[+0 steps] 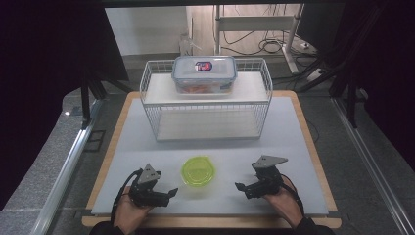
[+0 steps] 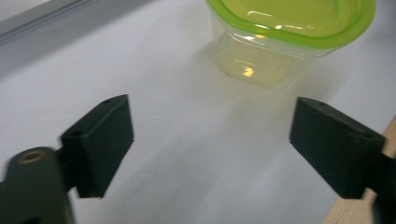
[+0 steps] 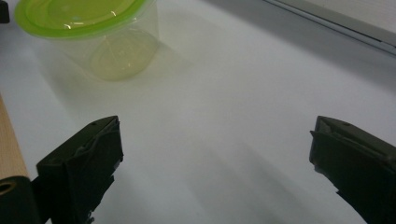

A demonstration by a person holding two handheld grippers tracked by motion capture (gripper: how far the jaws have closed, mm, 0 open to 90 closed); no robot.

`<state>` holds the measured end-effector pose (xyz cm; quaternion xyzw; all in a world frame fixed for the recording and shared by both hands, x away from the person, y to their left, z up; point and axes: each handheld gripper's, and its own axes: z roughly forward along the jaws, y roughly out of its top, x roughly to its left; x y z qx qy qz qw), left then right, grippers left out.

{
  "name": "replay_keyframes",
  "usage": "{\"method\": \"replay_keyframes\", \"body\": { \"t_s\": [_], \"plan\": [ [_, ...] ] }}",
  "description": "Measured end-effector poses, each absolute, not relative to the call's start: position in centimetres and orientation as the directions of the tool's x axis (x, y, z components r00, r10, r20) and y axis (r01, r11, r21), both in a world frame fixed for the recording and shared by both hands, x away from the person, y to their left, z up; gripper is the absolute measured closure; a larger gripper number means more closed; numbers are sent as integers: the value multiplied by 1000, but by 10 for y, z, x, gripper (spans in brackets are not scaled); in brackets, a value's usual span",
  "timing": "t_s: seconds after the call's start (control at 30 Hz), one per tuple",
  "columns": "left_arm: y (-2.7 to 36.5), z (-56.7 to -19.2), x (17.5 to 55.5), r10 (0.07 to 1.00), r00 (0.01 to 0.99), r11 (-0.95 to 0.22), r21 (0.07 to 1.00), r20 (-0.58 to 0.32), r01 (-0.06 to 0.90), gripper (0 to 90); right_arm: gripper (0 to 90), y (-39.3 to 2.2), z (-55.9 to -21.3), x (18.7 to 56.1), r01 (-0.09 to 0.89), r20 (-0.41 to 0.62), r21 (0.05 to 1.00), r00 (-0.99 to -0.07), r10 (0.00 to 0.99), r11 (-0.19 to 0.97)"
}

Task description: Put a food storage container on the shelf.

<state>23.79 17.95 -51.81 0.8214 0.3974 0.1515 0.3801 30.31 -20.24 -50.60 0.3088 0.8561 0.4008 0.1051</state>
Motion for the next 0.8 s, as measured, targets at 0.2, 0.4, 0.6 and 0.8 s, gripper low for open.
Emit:
{"method": "replay_keyframes", "body": {
  "t_s": [0.2, 0.4, 0.6, 0.8],
  "plan": [
    [180, -518, 230, 759, 650, -405, 756, -36, 514, 50, 13, -199, -503, 308, 441, 79, 759, -793, 604, 479],
    [184, -521, 223, 761, 647, -399, 760, -37, 512, 45, 25, -192, -499, 317, 486, 166, 760, -788, 593, 433],
    [186, -522, 220, 763, 645, -393, 760, -44, 518, 45, 14, -184, -494, 326, 501, 193, 756, -785, 588, 421],
    [187, -523, 219, 762, 646, -400, 753, -44, 523, 45, 95, -170, -487, 339, 559, 264, 718, -770, 581, 414]
  ]
}}
